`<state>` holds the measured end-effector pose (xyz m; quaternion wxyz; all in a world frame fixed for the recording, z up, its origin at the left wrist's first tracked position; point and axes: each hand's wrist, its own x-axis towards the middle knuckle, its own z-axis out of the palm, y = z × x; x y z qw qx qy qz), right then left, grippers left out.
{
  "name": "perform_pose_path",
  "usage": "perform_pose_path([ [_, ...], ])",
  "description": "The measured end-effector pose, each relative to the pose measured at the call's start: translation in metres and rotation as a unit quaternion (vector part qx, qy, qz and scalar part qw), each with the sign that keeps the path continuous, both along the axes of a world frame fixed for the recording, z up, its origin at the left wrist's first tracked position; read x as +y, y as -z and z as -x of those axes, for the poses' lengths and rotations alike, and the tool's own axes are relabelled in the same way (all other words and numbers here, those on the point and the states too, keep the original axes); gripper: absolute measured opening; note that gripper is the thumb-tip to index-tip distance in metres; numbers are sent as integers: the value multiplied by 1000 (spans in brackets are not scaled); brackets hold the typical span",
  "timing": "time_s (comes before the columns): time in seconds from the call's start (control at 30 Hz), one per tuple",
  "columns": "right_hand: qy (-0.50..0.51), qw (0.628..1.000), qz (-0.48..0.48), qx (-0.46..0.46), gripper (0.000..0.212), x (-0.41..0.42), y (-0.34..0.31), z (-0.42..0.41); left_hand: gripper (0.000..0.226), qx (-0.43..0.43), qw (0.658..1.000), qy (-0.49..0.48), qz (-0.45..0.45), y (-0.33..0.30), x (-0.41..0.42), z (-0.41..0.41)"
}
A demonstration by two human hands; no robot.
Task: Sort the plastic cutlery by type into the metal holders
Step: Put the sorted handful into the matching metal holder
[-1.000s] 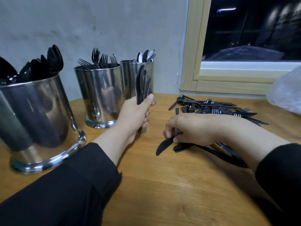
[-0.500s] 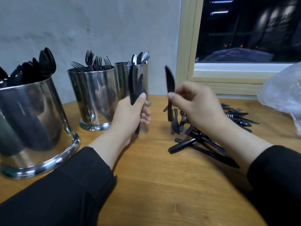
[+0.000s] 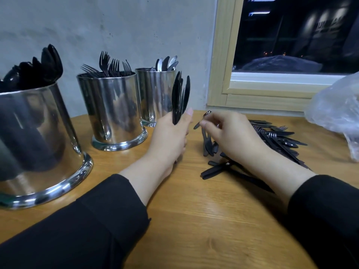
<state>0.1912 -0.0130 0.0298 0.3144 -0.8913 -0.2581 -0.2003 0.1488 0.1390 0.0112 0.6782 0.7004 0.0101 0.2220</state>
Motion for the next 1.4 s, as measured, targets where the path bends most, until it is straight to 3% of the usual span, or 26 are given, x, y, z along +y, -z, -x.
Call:
perform_pose_path([
  [0.1,41,970,237,-26,38,0,17,-8,33,7,998,-23,-63,8,5,-7],
  [0.2,81,941,328,-13,51,3,22,-9,34,44,996,-11,-76,16,6,-11],
  [0.5,-20,954,298,-2,21,2,20,-13,34,51,996,-25,-62,10,13,-10],
  [0.63,10,950,310,-40,27,0,20,-10,39,38,997,-45,-58,5,19,-10],
  [0.77,61,933,354,1,44,1,18,-11,45,23,995,-63,-79,2,19,-7],
  [1.07,13,943,331,-4,20,5,9,-3,40,-20,974,-81,-208,-5,23,-5],
  [1.4,-50,943,311,103,20,6,-8,14,33,16,962,-55,-266,-1,28,-5],
])
